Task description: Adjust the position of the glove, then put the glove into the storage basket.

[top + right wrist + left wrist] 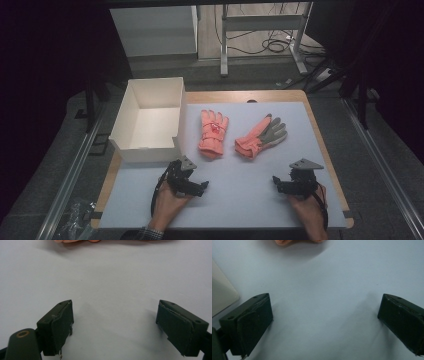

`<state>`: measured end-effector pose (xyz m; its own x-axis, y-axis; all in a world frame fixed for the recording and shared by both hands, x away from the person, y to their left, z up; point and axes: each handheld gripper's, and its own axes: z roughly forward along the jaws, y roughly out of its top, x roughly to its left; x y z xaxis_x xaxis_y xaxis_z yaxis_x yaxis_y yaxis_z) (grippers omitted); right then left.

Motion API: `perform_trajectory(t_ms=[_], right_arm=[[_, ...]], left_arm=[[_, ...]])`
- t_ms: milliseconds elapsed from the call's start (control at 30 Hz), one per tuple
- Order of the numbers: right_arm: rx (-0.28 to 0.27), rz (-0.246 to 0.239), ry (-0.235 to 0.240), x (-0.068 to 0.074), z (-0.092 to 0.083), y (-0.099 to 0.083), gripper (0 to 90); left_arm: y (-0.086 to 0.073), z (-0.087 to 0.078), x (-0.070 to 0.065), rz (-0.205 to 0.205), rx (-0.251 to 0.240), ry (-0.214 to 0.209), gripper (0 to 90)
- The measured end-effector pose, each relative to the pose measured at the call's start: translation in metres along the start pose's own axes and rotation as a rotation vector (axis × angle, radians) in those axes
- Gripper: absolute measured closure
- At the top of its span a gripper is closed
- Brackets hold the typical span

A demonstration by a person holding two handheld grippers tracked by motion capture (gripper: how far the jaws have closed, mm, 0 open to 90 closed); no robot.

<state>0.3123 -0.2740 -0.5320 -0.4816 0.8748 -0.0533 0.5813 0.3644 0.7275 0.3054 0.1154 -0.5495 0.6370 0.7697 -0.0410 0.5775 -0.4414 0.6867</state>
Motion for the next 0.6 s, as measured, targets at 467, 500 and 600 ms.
perform_trajectory(t_ms=[467, 500, 600], right_arm=[[0.004, -0.001, -0.002, 0.0002, 0.0001, 0.0005, 14.6], [0.004, -0.001, -0.002, 0.0002, 0.0001, 0.0005, 14.6], [0.007, 0.001, -0.007, 0.0008, -0.0001, 0.0007, 14.4]], left_arm=[[-0.0002, -0.0002, 0.0003, -0.001, -0.003, -0.001, 0.0], [-0.0002, -0.0002, 0.0003, -0.001, -0.003, -0.001, 0.0], [-0.0003, -0.0001, 0.0004, -0.002, -0.003, -0.002, 0.0]])
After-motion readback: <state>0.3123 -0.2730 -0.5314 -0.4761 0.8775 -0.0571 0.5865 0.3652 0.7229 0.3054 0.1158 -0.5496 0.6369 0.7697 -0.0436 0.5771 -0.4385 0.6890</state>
